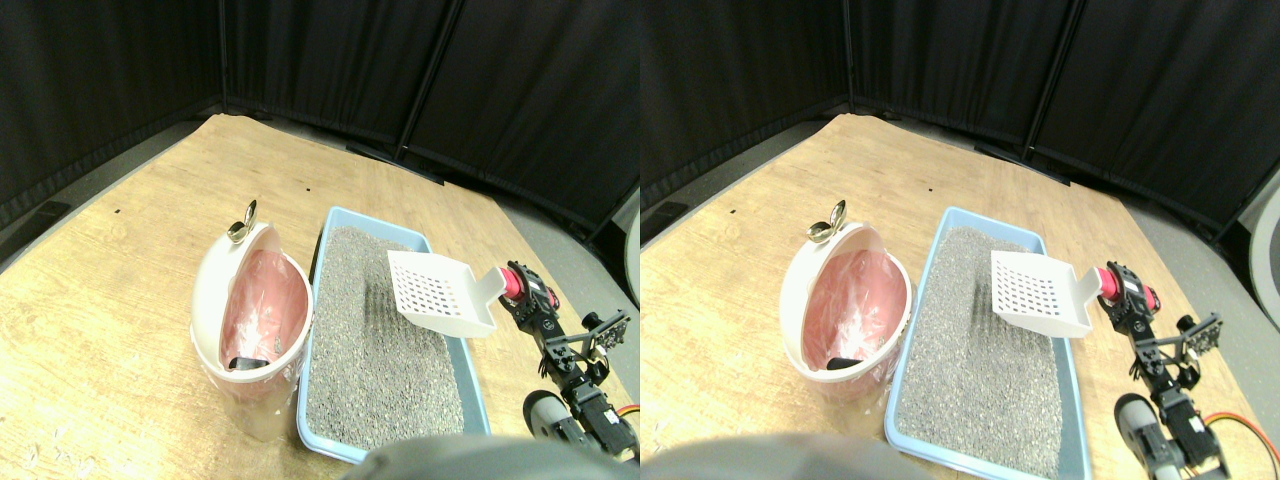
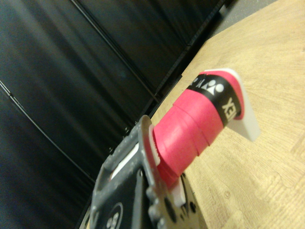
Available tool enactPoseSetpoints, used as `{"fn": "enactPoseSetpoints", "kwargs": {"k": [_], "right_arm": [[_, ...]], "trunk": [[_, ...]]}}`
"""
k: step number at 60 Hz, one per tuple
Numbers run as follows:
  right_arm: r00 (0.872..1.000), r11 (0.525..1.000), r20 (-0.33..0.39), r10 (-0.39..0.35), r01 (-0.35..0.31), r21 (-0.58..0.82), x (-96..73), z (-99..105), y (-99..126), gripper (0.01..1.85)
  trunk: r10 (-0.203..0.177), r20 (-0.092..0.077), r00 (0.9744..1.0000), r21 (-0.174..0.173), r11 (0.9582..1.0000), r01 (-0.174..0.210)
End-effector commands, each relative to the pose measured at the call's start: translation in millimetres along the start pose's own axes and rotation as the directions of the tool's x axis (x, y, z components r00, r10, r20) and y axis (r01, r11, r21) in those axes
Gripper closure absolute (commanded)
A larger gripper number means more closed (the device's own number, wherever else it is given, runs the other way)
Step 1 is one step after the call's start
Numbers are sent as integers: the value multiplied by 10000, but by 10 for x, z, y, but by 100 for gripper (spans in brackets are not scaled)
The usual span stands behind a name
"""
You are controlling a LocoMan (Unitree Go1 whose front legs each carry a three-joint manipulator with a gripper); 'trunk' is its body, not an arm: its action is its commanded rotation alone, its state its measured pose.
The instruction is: Scoop (unimanual)
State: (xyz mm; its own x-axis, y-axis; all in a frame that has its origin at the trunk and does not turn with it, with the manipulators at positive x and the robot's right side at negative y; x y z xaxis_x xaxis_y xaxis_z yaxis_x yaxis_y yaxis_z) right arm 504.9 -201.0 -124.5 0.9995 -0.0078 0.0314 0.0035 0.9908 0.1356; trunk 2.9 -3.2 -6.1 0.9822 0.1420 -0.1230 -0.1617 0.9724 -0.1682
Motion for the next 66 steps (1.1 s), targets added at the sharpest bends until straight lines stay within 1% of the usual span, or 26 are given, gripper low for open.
{"fn": "enactPoseSetpoints", "kwargs": {"k": [1,7,13,18,23,31,35,40,45,53,57,58,63,66], "right_arm": [[9975,9969,603,361,-401,674,33,15,43,180],[9970,9963,677,366,-417,748,26,-50,-16,180],[9968,9957,727,324,-385,841,17,-95,-72,180],[9980,9957,635,52,-110,919,24,-139,-127,180],[9984,9942,495,-255,202,1053,21,-185,-144,178],[9994,9949,230,-253,230,979,36,-241,-114,178],[9996,9951,73,-273,265,955,45,-278,-69,178],[9994,9951,-113,-315,324,929,53,-316,-27,177],[9991,9941,-281,-331,358,1028,65,-383,15,178],[9989,9947,-361,-296,330,974,72,-450,29,180],[9982,9933,-444,-413,458,1063,66,-477,24,180],[9981,9929,-439,-430,476,1091,69,-490,20,180],[9963,9915,-613,-596,662,1119,61,-522,13,180],[9957,9903,-726,-570,657,1224,54,-547,3,180]], "trunk": [[-187,151,9997,-15,9998,187],[-327,135,9994,84,9994,326],[-367,102,9993,137,9992,365],[-338,85,9994,147,9993,336],[-226,99,9997,82,9997,225],[-38,76,10000,-47,10000,38],[80,95,9999,-112,9999,-79],[201,69,9998,-192,9996,-199],[254,49,9997,-248,9994,-253],[298,56,9995,-271,9992,-296],[298,56,9995,-271,9992,-296],[347,-1,9994,-274,9990,-347],[378,1,9993,-300,9988,-378],[409,-19,9992,-320,9987,-409]]}}
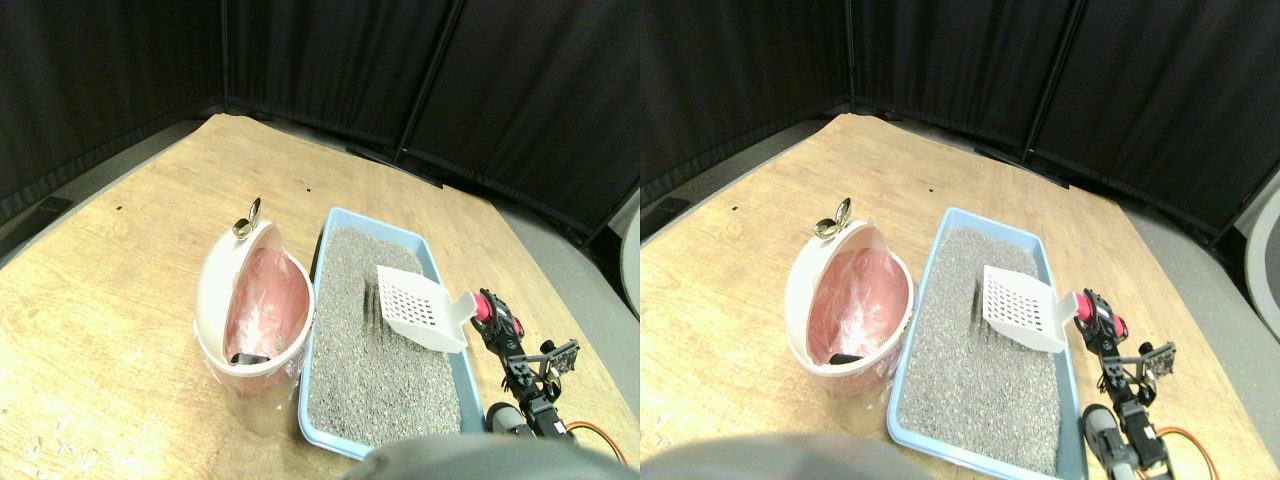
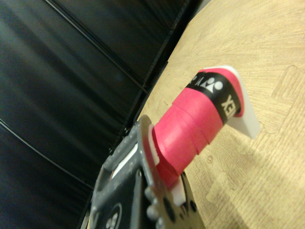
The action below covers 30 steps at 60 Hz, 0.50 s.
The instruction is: Scoop (unimanual)
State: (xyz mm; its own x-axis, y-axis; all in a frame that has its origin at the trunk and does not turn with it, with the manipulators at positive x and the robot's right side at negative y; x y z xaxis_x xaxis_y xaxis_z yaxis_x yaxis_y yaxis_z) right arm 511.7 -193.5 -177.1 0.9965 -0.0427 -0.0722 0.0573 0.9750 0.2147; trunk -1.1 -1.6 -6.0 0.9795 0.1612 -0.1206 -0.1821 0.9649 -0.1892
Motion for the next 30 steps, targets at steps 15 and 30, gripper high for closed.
{"fn": "enactPoseSetpoints", "kwargs": {"k": [15,30], "right_arm": [[9996,9995,-259,-141,148,283,24,-9,-18,180],[9942,9999,-1065,116,-126,-85,45,97,15,143]], "trunk": [[287,-57,9996,-131,9995,-288],[448,-55,9990,-239,9987,-450]]}}
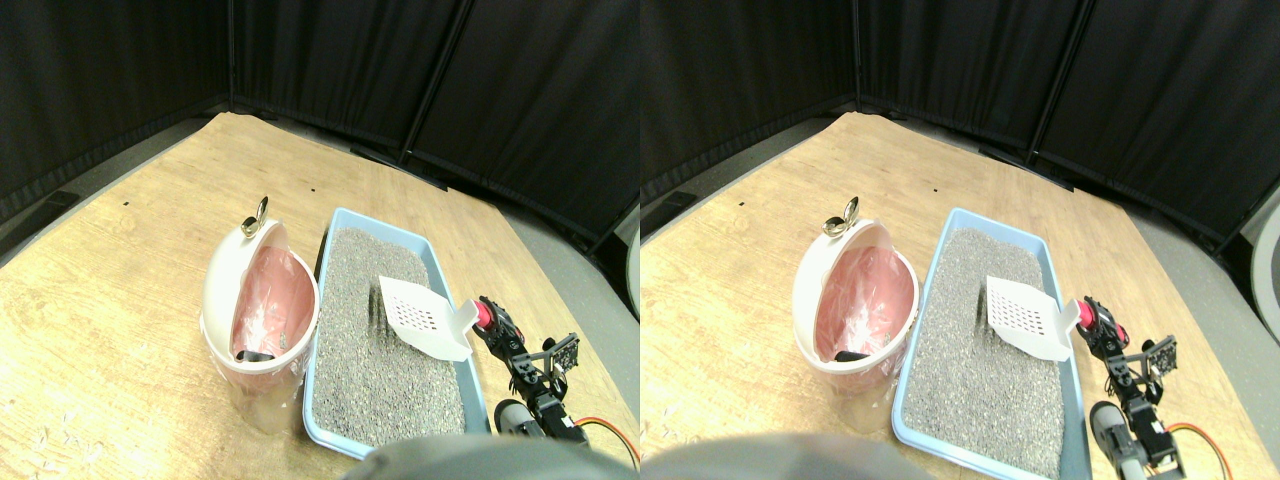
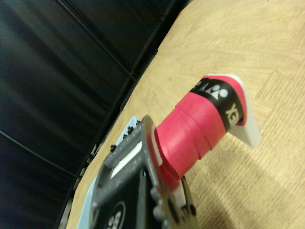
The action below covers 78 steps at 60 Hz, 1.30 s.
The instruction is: Scoop (unimanual)
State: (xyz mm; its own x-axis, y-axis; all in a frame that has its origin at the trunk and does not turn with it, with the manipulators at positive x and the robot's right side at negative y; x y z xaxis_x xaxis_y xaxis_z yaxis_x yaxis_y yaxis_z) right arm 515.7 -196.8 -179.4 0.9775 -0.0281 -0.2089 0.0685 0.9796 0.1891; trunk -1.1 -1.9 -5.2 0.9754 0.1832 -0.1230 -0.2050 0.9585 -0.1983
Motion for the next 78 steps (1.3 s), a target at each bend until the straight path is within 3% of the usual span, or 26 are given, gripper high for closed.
{"fn": "enactPoseSetpoints", "kwargs": {"k": [1,9,17,37,50,60,69,71,73,76,78], "right_arm": [[9990,9995,330,299,-302,82,-11,117,47,126],[9990,9994,282,340,-342,76,10,173,46,90],[10000,9999,-74,30,-30,-116,19,258,69,71],[9964,9995,-834,-183,161,-281,-51,372,3,59],[9908,9999,-1345,-144,134,-83,-210,447,-102,49],[9901,9998,-1392,159,-136,171,-373,497,-192,60],[9986,9988,-440,281,-263,421,-487,467,-238,86],[9978,9972,228,625,-634,405,-513,430,-259,124],[9967,9961,268,766,-777,418,-515,424,-262,133],[9868,9858,717,1449,-1502,757,-511,373,-286,180],[9834,9829,828,1617,-1680,755,-509,358,-294,180]], "trunk": [[246,-68,9997,-117,9996,-247],[300,-80,9995,-176,9994,-302],[324,-78,9994,-210,9992,-326],[261,-54,9996,-208,9994,-262],[91,-51,9999,-105,9999,-92],[-43,-27,10000,-23,10000,43],[-207,-61,9998,109,9997,207],[-258,-77,9996,168,9995,260],[-298,-77,9995,216,9993,300],[-359,-68,9993,283,9989,361],[-412,-83,9991,330,9986,415]]}}
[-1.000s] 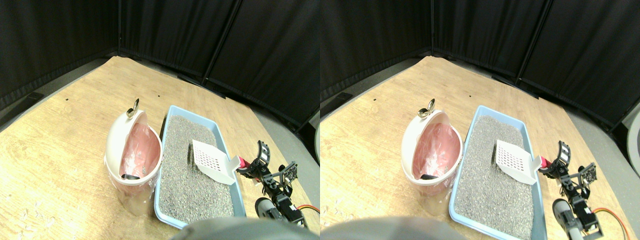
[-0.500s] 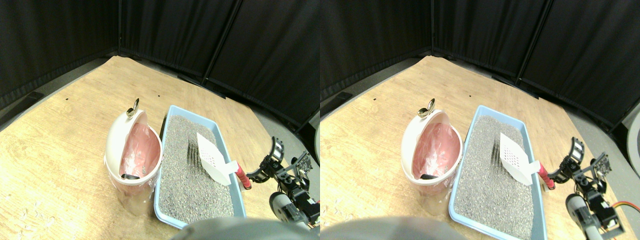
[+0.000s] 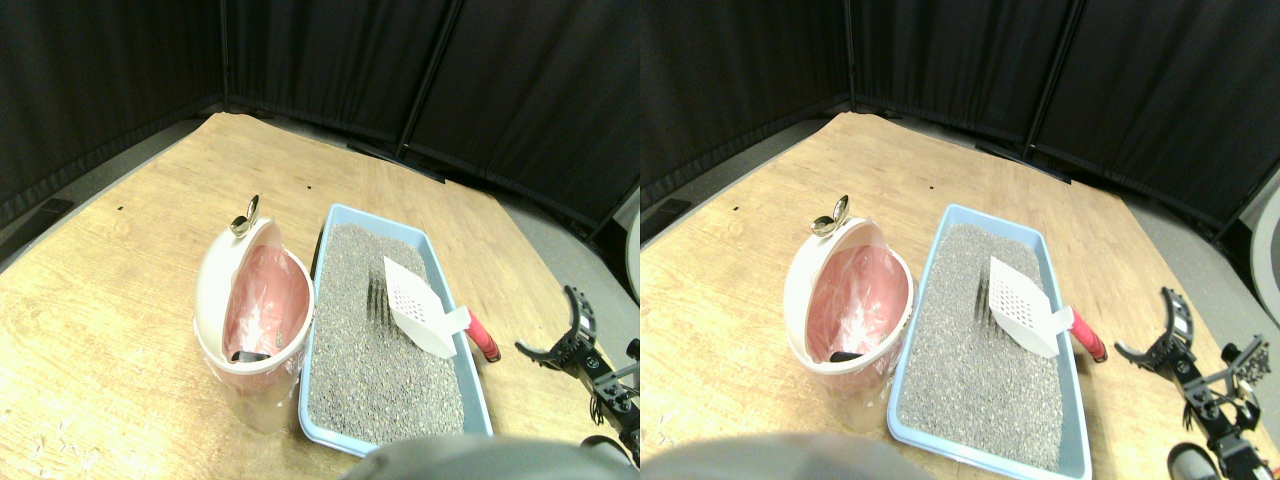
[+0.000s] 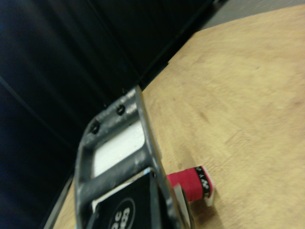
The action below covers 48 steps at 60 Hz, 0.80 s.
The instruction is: Scoop (unimanual)
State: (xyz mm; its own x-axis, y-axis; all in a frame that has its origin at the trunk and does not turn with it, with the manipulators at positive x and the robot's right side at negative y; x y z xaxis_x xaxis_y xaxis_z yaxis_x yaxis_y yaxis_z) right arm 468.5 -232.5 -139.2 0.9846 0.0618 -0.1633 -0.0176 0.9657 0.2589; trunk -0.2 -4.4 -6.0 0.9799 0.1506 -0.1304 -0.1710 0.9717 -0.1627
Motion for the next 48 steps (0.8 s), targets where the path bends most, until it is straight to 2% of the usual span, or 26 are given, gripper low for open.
{"fn": "enactPoseSetpoints", "kwargs": {"k": [1,5,24,33,48], "right_arm": [[9950,9964,601,802,-816,218,25,-18,1,180],[9924,9971,962,765,-765,-32,-14,-50,-1,180],[9897,9962,1137,867,-862,-93,-201,-216,-89,180],[9920,9981,1104,611,-608,-65,-295,-281,-122,180],[9885,9978,1366,644,-663,95,-384,-287,-173,180]], "trunk": [[-140,60,9999,-33,9999,140],[-240,38,9997,66,9997,240],[-712,-30,9975,474,9963,713],[-936,-82,9956,659,9934,940],[-1054,-113,9944,764,9914,1060]]}}
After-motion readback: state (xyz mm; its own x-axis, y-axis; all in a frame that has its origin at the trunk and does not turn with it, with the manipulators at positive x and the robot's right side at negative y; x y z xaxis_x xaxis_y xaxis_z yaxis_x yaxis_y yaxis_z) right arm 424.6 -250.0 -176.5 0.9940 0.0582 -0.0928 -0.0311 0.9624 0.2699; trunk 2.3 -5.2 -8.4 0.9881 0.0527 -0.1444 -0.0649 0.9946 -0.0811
